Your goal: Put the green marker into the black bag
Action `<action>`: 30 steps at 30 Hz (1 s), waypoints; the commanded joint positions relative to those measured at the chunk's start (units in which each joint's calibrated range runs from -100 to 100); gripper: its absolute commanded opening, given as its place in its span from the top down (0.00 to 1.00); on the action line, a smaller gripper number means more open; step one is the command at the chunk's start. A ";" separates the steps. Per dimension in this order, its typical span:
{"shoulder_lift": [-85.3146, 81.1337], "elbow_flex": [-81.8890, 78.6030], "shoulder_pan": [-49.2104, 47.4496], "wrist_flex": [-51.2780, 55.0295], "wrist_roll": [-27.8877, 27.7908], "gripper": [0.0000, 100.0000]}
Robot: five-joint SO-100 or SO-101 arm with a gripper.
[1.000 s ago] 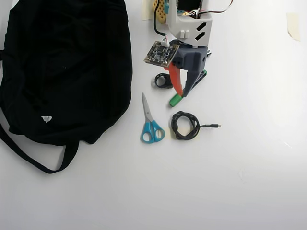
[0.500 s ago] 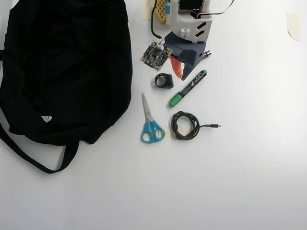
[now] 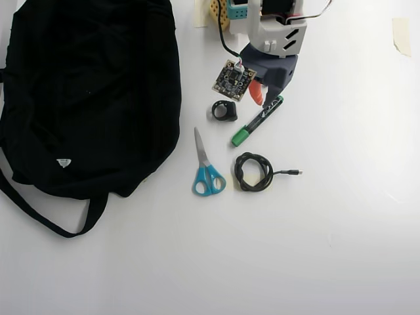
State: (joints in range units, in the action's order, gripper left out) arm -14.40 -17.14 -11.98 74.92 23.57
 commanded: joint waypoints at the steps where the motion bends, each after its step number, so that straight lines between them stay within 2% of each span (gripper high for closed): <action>1: 1.46 2.49 -1.34 0.10 -0.07 0.95; 5: 3.53 2.67 -2.98 -0.25 -0.02 0.86; 9: 4.03 3.84 -4.10 -0.25 0.92 0.81; 14: 6.35 4.56 -5.45 -0.25 1.92 0.80; 21: 14.32 10.13 -8.67 0.96 6.64 0.80; 30: 24.61 15.70 -10.76 7.76 11.25 0.80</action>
State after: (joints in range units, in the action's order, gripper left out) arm 8.59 -4.40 -22.19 80.76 33.48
